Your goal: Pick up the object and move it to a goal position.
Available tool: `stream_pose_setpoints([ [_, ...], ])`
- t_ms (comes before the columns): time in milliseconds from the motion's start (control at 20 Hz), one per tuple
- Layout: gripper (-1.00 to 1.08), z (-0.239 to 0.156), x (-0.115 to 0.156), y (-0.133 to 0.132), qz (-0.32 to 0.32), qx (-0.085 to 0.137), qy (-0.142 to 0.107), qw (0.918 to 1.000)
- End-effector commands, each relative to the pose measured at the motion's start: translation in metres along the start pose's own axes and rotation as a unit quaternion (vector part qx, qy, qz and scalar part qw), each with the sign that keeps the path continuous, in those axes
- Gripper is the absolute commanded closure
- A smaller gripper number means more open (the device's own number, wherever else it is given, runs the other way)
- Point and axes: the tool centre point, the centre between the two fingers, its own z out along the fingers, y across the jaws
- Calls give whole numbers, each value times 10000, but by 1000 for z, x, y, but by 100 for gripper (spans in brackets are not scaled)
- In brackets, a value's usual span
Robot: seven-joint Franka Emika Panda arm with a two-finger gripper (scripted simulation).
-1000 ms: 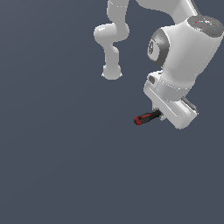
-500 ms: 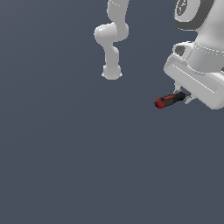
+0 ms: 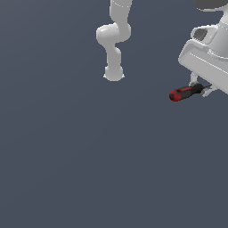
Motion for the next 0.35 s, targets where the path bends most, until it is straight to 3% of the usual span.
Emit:
stream_pose_setpoints([
  [0, 108, -4, -2, -1, 3, 1, 1, 10000],
  [300, 108, -4, -2, -2, 3, 1, 1, 10000],
])
